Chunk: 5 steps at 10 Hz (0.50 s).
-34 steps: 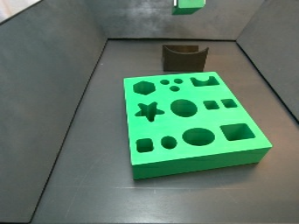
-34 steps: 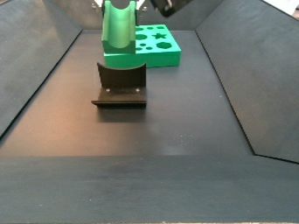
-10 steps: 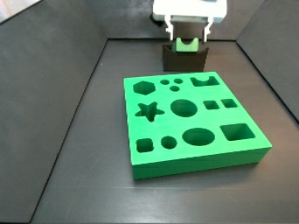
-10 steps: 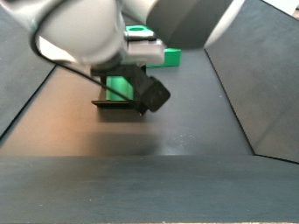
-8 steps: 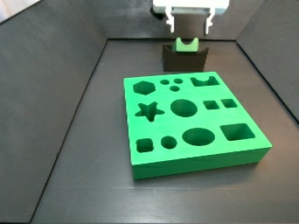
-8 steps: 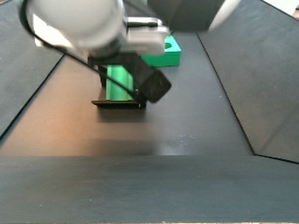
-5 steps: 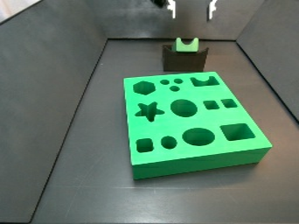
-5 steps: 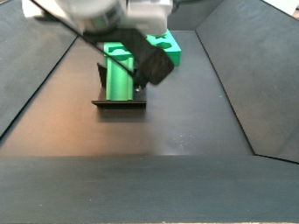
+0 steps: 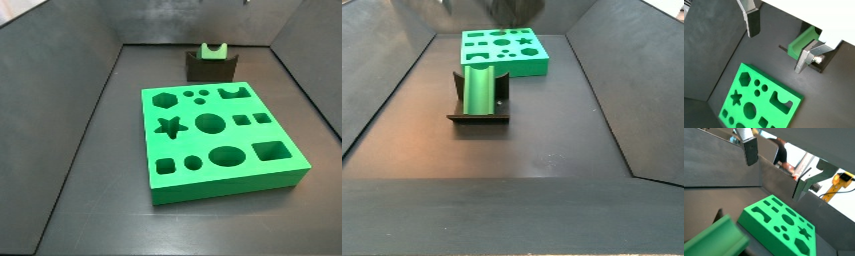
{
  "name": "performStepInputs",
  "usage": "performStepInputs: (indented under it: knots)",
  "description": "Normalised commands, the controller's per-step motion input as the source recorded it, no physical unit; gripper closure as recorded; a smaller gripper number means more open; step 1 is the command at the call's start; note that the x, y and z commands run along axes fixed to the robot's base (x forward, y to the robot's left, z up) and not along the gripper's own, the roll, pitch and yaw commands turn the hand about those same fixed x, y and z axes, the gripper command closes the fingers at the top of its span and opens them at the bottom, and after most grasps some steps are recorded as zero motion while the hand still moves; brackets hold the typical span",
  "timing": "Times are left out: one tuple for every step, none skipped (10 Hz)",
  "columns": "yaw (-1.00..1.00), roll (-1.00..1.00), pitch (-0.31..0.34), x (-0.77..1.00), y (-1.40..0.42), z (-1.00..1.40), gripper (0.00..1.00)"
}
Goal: Pick up the arch object. Move up. Place the arch object on the fixture. Regrasp the arch object. Move to above the board. Insert the arch object.
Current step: Regrasp the arch object.
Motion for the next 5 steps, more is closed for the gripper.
performStepInputs:
  knots:
    - [0.03, 1.0, 0.033, -0.07, -0.27, 0.08, 0.0]
    - [0.03, 1.0, 0.034, -0.03, -0.11, 0.04, 0.0]
    - [0.03, 1.0, 0.037, -0.02, -0.04, 0.05, 0.0]
    - [0.03, 1.0, 0.035, -0.01, -0.04, 0.02, 0.0]
    - [0.03, 1.0, 0.029, -0.03, -0.04, 0.01, 0.0]
